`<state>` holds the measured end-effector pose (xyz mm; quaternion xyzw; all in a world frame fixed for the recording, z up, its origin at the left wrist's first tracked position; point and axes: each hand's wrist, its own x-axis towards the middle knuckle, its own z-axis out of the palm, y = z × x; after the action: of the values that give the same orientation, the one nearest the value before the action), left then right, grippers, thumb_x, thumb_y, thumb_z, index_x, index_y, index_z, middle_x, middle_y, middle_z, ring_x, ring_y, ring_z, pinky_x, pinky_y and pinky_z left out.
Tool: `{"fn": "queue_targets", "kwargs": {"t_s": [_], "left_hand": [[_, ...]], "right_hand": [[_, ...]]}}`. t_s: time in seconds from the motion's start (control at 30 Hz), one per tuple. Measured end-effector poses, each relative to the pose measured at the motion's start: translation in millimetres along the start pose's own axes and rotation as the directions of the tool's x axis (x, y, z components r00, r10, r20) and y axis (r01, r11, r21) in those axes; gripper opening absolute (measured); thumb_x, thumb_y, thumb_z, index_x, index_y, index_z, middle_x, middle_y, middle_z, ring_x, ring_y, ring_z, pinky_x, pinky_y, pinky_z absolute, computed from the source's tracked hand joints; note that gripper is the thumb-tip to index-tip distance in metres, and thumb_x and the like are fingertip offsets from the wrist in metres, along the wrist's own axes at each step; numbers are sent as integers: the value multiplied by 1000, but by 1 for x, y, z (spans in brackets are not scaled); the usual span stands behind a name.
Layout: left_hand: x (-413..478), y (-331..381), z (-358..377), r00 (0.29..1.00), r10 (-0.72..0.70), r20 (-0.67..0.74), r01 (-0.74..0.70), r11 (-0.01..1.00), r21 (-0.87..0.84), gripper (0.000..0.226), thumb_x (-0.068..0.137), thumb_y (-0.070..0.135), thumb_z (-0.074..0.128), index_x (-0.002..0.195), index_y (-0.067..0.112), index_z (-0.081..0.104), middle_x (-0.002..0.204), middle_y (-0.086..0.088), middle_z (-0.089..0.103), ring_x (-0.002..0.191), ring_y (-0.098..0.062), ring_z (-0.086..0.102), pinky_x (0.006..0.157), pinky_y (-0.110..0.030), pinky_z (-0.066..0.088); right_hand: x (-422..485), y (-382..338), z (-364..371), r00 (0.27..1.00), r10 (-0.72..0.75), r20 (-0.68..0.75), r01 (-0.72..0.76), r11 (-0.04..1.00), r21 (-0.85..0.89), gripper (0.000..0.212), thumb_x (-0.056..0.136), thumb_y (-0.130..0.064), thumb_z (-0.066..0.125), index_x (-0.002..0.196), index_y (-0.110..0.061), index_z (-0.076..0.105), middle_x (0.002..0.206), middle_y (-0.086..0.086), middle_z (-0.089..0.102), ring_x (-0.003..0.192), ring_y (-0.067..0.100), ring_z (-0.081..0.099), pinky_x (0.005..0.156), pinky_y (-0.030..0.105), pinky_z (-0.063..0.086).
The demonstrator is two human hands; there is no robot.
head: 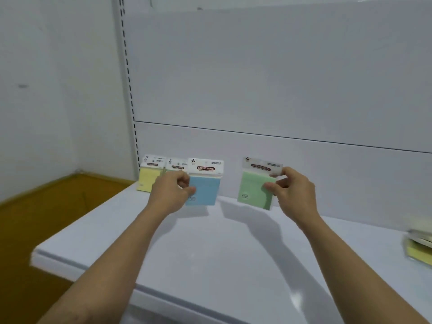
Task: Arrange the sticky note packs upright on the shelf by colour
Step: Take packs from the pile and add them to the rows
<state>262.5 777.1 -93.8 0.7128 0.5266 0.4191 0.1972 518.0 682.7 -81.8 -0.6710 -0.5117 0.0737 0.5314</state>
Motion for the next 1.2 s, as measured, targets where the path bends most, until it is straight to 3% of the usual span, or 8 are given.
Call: {"fn": "queue_targets", "kwargs": {"t_s": [0.17,0.37,0.47,0.57,0.7,0.87,1.03,1.2], "left_hand": [[19,-61,-33,996,-90,-8,90,996,-13,21,72,17,77,66,24,58,67,10,60,64,-11,53,57,-23,36],[45,-114,-59,992,-127,4,127,990,-62,8,77,12,73,77,16,65,71,1,63,64,-17,55,58,-24,42],[59,-137,-73,990,-142,0,142,985,-102,11,78,11,72,75,18,65,71,1,64,66,-21,58,70,-36,55],[67,-158,-86,987,-159,-8,156,978,-140,11,77,10,73,75,19,67,72,-2,66,70,-27,65,72,-45,58],[76,-175,-94,985,-169,19,170,966,-195,16,77,7,73,72,20,66,73,-5,67,65,-28,68,69,-44,59],[84,-185,-94,985,-159,67,170,961,-216,14,77,7,73,71,18,67,78,-12,67,58,-21,62,64,-38,58],[87,-191,-92,982,-149,112,173,953,-249,14,75,7,75,70,19,67,71,-2,64,64,-22,64,66,-47,58],[91,-191,-84,974,-170,147,205,941,-268,13,76,7,75,72,18,68,76,-3,64,76,-23,67,63,-47,59]], "right_hand": [[-2,-13,70,998,38,46,-38,999,4,15,79,-18,74,84,-26,62,68,-8,67,69,12,62,63,27,43],[0,-28,139,993,72,96,-70,997,-33,15,78,-20,75,84,-25,63,70,-6,68,69,15,61,59,24,42],[5,-38,177,990,82,114,-75,995,-65,17,76,-20,77,82,-25,62,74,-4,67,72,19,61,63,27,46],[12,-49,215,987,88,131,-80,995,-61,20,72,-18,79,75,-24,60,77,-6,64,77,24,64,73,40,54],[27,-60,251,987,103,121,-88,988,-127,24,70,-16,79,73,-6,57,82,3,64,79,24,58,71,36,51],[44,-62,275,987,103,124,-68,964,-258,38,76,-17,75,61,-18,40,83,3,61,85,23,57,67,31,41],[41,-60,289,994,68,83,-34,934,-355,22,80,-21,66,79,-19,44,90,3,57,83,21,50,68,28,33],[43,-57,296,992,100,79,-60,913,-404,25,82,-25,65,92,-18,42,94,5,60,84,25,55,66,31,37]]}}
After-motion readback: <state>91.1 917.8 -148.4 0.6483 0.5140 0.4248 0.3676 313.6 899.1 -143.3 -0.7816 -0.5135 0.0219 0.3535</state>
